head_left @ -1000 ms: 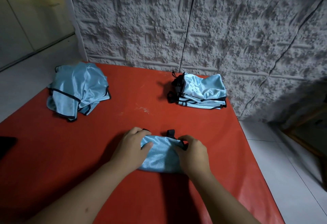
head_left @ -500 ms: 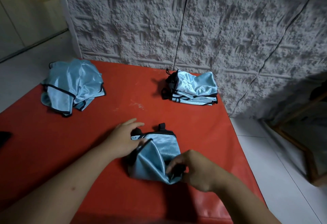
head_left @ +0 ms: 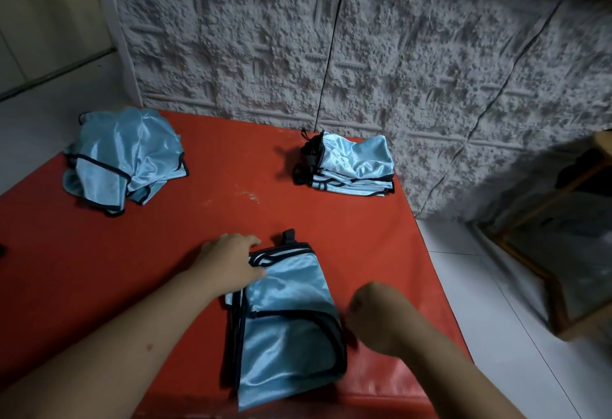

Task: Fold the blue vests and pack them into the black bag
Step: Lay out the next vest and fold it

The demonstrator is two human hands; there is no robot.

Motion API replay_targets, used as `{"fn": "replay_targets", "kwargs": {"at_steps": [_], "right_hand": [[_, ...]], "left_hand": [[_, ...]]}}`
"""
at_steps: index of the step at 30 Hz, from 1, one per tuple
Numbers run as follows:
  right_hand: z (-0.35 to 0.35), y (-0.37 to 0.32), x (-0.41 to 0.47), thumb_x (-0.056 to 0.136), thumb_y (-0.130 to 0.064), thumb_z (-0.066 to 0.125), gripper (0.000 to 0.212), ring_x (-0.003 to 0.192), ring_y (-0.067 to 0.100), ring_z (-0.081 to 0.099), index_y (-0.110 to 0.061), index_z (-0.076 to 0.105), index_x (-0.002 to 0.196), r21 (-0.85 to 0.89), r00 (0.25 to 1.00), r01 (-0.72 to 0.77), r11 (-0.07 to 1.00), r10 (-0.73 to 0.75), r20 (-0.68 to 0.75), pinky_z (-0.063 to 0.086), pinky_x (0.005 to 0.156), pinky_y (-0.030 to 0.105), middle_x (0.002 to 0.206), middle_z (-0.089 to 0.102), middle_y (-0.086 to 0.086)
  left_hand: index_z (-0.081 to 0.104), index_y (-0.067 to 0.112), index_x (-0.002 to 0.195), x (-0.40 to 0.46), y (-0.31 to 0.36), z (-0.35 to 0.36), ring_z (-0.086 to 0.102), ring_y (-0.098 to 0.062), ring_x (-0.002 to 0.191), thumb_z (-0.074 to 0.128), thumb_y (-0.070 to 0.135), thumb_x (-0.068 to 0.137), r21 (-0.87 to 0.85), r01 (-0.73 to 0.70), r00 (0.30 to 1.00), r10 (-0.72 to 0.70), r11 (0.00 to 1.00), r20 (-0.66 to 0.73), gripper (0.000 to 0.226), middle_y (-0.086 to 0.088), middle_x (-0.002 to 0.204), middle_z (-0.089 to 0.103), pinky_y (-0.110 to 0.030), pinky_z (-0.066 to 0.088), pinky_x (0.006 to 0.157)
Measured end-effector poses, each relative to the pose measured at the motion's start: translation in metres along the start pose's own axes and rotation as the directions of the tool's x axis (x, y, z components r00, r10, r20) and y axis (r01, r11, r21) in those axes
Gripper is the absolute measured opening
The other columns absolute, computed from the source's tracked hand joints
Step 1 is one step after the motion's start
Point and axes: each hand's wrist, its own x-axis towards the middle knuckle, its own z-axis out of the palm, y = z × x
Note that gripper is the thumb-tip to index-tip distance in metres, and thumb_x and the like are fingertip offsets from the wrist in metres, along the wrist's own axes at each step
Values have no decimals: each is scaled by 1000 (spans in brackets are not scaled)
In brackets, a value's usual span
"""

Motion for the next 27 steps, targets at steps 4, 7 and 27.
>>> {"fn": "replay_targets", "kwargs": {"at_steps": [4, 7, 27], "right_hand": [[12, -4, -18, 88, -69, 54, 69, 53, 23, 70, -7, 60, 61, 34, 925, -240, 970, 218, 312, 54, 49, 30, 57, 64, 10], [31, -10, -14, 85, -58, 65, 56, 63, 28, 67, -2, 68, 82, 67, 938, -251, 966, 226, 262, 51, 56, 31, 70, 66, 13], [47, -15, 16, 85, -41, 61, 31, 98, 30, 70, -16, 50, 70, 200, 947, -267, 943, 295, -126, 41, 67, 26, 98, 74, 9]], "left_hand": [[69, 27, 92, -2, -3, -12, 67, -16, 80, 76, 38, 66, 7, 105, 992, -106, 994, 63, 29, 7, 85, 71, -31, 57, 71], [63, 15, 76, -6, -8, -23, 65, -20, 69, 65, 29, 60, 78, 182, 971, -192, 980, 145, 22, 2, 75, 68, -28, 50, 58], [75, 1, 83, -16, -17, -20, 74, -26, 72, 83, 26, 79, -544, 356, 933, -260, 760, 247, 26, -10, 77, 76, -36, 57, 68]]}}
